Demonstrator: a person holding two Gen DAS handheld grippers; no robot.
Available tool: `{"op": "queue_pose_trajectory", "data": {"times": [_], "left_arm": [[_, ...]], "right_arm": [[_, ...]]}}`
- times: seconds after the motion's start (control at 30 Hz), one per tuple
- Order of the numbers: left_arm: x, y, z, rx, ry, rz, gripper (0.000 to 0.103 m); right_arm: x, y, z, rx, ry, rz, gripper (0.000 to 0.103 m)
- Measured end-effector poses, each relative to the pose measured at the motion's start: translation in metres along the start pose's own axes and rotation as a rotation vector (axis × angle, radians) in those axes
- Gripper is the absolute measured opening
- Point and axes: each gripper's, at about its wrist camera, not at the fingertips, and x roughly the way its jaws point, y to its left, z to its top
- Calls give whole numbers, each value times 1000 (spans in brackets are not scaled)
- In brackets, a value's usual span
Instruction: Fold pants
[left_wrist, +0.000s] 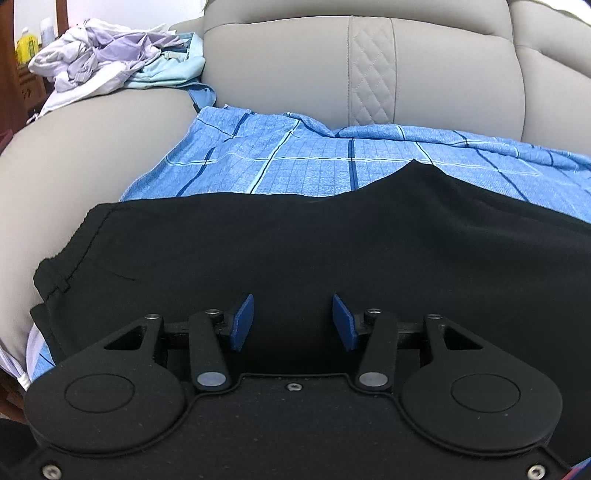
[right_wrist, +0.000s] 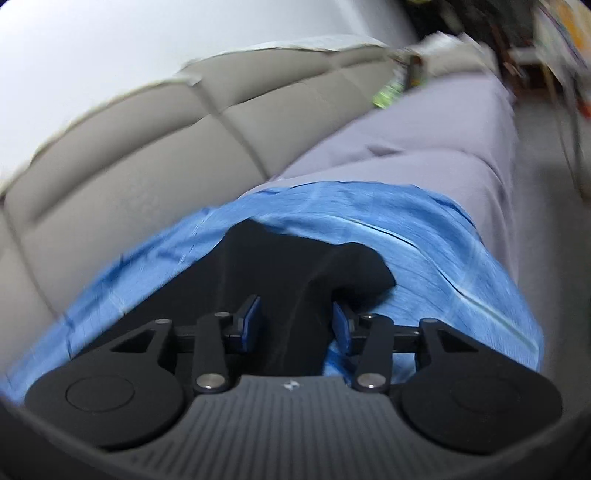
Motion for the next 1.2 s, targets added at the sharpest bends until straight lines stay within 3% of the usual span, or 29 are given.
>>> {"op": "queue_pose_trajectory", "data": {"times": [0.1,0.13,0.27,0.37,0.43,0.5,0.53,0.6,0.67,0.7,0.73,0.8,0.83,0.93,1.03,1.13,1.17,1.2], "left_arm": [[0,-2,0,14,-4,13,47],[0,-3,-1,20,-5,16,47],[2,-5,0,39,-12,24,48],[3,-5,1,31,-12,25,48],[4,-4,1,23,-11,24,48],[4,-3,0,18,-14,22,48],[3,-3,-1,19,-17,21,48],[3,-2,-2,19,-21,22,48],[3,-2,-2,14,-20,20,48],[3,-1,-1,12,-19,18,48],[3,0,-1,12,-18,15,48],[3,1,-1,13,-19,11,50],[3,1,-1,11,-20,11,50],[3,2,-2,4,-25,7,50],[3,3,-3,-3,-29,2,50],[2,8,-4,-10,-31,-17,50],[2,10,-4,-13,-30,-24,50],[1,12,-5,-16,-30,-32,50]], "right_arm": [[7,24,-8,-137,-10,-62,52],[7,24,-10,-135,-19,-95,58],[3,12,-11,-46,-39,-252,59],[12,0,-4,1,-27,-229,55],[21,0,2,-16,-10,-217,61],[28,3,6,-57,4,-213,61],[27,6,6,-65,12,-192,58],[25,12,5,-77,34,-103,40],[22,23,-3,-146,24,-122,38],[21,25,-5,-149,9,-160,45],[20,24,-6,-123,-10,-212,46],[20,18,-5,-70,-38,-328,63],[23,14,-4,-55,-29,-347,63],[28,11,4,-55,5,-273,61],[31,25,6,-132,53,-143,51],[39,39,13,-173,95,-97,29],[43,40,19,-157,109,-95,13],[49,39,28,-111,125,-81,12]]}}
